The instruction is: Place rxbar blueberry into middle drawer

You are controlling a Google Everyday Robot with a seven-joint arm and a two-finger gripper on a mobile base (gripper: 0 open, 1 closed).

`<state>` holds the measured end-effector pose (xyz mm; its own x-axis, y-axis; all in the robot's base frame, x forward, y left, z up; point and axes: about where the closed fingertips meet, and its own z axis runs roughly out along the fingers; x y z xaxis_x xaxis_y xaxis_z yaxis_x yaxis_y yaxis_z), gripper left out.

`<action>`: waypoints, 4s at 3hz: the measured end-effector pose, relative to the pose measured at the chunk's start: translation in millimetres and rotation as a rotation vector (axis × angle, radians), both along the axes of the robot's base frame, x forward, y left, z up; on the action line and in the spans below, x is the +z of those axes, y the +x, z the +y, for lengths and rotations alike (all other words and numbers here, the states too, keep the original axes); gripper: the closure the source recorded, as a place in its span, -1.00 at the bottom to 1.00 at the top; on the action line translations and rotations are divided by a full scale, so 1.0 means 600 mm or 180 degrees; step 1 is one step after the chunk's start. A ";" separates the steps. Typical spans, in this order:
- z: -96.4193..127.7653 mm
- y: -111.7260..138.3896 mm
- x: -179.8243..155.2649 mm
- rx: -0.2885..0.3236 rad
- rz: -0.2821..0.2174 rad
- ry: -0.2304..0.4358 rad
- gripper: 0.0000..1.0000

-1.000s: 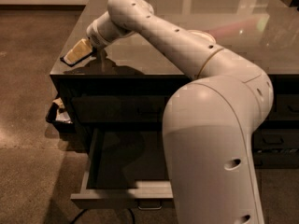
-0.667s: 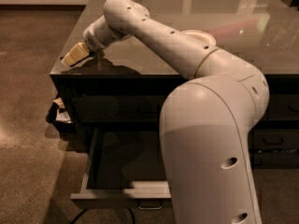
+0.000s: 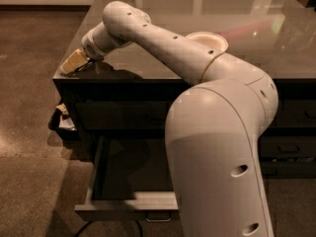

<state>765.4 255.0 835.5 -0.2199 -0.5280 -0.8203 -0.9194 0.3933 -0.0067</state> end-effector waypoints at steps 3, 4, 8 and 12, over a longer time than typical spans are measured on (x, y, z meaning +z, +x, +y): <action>-0.001 -0.006 0.005 -0.0020 -0.0029 -0.0002 0.75; -0.021 -0.023 0.024 -0.0078 -0.0105 0.0006 1.00; -0.159 -0.242 0.035 0.0298 0.0064 0.0045 1.00; -0.148 -0.393 -0.342 0.0445 0.0849 -0.0072 1.00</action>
Offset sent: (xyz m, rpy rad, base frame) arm -0.0059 -0.0066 0.0046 0.0006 -0.0242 -0.0189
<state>529.6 166.0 630.2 -0.3500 -0.5858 -0.7310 -0.9351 0.2652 0.2351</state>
